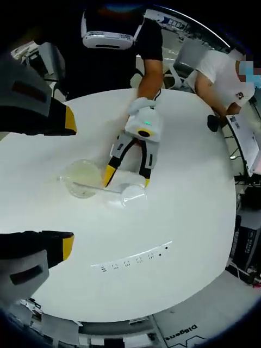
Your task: Hold the bottle steady, press the pump all the way down and release, and repeat the specified number of times to dispense into the cup
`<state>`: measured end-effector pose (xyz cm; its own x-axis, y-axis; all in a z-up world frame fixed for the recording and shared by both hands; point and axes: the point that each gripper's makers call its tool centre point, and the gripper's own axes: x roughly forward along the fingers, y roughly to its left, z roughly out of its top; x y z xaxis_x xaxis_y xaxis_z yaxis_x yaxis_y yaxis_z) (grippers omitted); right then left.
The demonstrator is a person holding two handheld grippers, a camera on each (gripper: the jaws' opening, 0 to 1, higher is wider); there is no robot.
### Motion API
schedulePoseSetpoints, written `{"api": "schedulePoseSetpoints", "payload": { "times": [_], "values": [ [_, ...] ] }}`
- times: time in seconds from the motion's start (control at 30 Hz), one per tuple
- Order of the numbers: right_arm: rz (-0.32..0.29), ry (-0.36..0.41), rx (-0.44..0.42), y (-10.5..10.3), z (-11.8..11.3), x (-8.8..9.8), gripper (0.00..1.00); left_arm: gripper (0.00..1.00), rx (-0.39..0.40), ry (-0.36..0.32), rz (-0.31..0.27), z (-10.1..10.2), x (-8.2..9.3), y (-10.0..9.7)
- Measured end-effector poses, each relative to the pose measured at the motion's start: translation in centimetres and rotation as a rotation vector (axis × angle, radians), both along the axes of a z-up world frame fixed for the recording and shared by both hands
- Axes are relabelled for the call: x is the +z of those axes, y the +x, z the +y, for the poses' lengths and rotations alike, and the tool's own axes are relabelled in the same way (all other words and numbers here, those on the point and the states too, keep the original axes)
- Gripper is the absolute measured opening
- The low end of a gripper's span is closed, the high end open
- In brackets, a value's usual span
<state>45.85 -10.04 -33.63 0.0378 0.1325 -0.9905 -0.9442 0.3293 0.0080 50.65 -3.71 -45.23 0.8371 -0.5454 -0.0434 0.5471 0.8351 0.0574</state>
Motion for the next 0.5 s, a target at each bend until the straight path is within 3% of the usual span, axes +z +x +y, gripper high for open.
{"api": "schedulePoseSetpoints", "payload": {
  "times": [0.5],
  "values": [
    [-0.013, -0.004, 0.069, 0.9, 1.9, 1.1, 0.53, 0.43, -0.003, -0.002, -0.002, 0.0, 0.0, 0.1]
  ]
}}
